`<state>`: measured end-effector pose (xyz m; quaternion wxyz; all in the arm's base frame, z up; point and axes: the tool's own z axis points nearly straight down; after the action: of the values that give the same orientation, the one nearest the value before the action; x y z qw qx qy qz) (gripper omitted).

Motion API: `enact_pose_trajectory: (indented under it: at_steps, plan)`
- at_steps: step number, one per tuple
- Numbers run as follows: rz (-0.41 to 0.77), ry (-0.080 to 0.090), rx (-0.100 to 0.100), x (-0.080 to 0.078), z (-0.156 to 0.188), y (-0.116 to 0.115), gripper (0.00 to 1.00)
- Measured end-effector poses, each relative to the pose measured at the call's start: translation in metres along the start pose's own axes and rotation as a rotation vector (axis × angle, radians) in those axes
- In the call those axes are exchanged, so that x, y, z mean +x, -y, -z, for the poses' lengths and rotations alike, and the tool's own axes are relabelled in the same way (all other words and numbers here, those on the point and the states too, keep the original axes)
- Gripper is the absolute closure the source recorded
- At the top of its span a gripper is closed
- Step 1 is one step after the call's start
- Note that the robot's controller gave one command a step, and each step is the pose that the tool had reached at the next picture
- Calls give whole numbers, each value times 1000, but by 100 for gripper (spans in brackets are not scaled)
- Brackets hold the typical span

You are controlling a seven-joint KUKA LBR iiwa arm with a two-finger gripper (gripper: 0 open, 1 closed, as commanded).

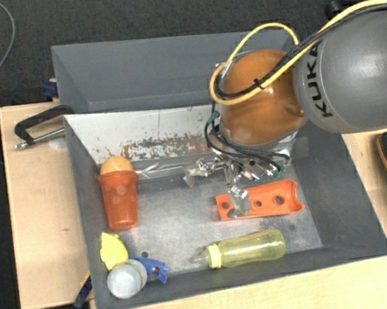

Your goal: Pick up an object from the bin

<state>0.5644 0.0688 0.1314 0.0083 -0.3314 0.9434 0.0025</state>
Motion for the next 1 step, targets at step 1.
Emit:
enact_pose_trajectory:
  at_steps: [1]
  plan:
    - [-173,-2,0,20,-9,17,0]
